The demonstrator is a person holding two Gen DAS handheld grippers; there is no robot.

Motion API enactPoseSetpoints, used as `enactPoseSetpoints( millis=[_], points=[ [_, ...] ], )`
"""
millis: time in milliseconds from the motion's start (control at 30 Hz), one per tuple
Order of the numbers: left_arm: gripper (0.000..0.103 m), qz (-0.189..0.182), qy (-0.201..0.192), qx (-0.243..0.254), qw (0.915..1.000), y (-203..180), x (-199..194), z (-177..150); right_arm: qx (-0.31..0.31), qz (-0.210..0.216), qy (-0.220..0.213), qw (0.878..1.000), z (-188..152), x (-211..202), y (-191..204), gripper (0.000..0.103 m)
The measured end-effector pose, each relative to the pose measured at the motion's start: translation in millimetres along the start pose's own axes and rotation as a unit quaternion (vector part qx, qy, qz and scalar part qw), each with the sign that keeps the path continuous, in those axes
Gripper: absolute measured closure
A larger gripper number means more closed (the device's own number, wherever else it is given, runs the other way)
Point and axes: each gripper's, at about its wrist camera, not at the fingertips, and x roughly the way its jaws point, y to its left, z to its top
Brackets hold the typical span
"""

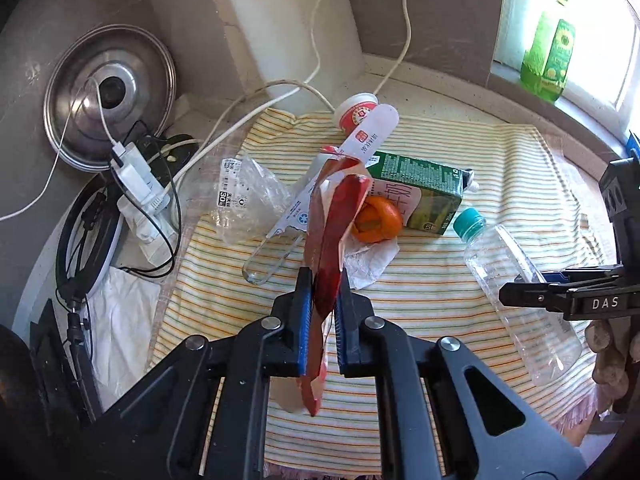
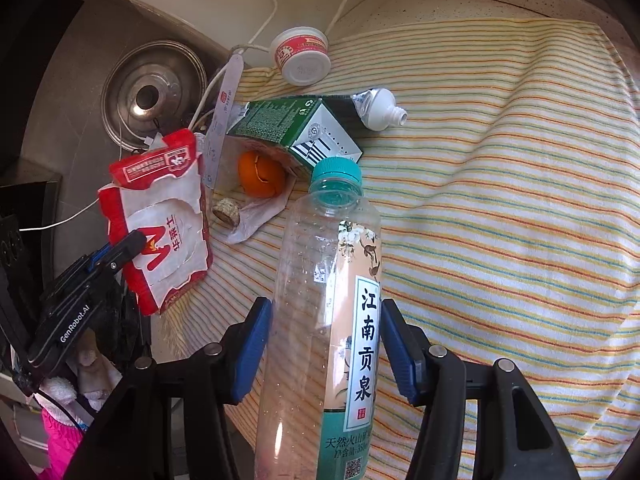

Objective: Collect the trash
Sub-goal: 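Grasp the red wrapper with the left tool while the right tool grasps the clear bottle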

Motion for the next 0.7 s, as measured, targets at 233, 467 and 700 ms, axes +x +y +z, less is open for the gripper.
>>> enactPoseSetpoints(
  millis=[233,467,700],
  points=[
    [0.097,-0.024,-0.016,-0.043,0.9987,16.7,-28.9,-17.9,0.0,-0.001,-0.032,1.0,-9.0,-21.7,5.3,0.046],
    [0.097,-0.046,-0.023,-0.045,0.9977,25.2,-52.9,-45.3,-0.011,0.002,-0.053,0.999,-31.9,-46.8,25.5,0.046],
    [0.097,-0.062,-0.027,-0.042,0.9968,39.8,-82.0,-83.2,-0.026,-0.009,-0.067,0.997,-68.5,-57.4,56.0,0.046]
  ],
)
